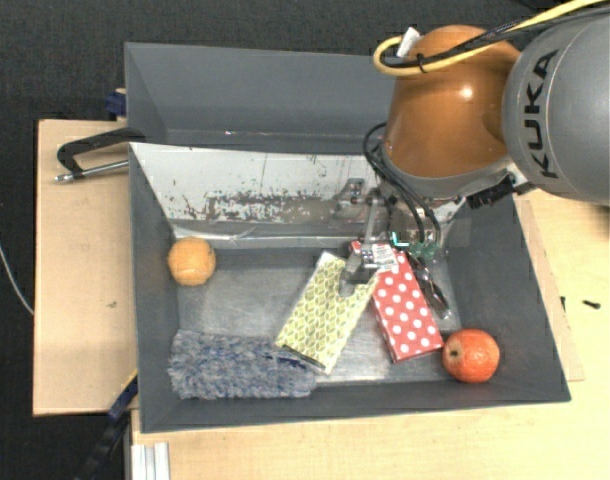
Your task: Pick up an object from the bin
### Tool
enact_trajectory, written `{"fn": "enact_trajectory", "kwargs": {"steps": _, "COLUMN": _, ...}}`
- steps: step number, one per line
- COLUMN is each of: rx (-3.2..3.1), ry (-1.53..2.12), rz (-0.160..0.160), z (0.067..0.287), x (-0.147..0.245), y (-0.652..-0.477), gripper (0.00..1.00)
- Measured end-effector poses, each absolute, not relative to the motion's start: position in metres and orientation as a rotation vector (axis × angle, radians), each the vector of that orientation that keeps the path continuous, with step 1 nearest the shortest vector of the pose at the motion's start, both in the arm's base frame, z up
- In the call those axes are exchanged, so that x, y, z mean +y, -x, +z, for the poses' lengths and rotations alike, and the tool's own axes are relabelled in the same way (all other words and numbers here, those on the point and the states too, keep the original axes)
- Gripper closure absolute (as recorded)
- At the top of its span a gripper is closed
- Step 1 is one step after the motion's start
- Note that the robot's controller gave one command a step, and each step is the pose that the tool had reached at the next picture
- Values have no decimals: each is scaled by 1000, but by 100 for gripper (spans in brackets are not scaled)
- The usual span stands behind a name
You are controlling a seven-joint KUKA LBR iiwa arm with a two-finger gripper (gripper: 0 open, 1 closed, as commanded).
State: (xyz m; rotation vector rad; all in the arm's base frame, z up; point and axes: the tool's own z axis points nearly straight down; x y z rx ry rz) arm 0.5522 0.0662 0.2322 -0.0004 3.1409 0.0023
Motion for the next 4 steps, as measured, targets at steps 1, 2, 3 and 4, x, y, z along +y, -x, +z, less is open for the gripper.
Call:
{"fn": "enact_trajectory", "kwargs": {"steps": 1, "rx": 3139, "ry": 0, "rz": 2, "z": 233, "x": 66, "y": -553, "gripper": 0}}
{"fn": "enact_trajectory", "kwargs": {"steps": 2, "rx": 3130, "ry": 222, "rz": 2, "z": 190, "x": 61, "y": -548, "gripper": 0}}
{"fn": "enact_trajectory", "kwargs": {"steps": 3, "rx": 3062, "ry": 697, "rz": 1, "z": 154, "x": 46, "y": -540, "gripper": 0}}
{"fn": "enact_trajectory", "kwargs": {"steps": 4, "rx": 2980, "ry": 990, "rz": 1, "z": 124, "x": 36, "y": -551, "gripper": 0}}
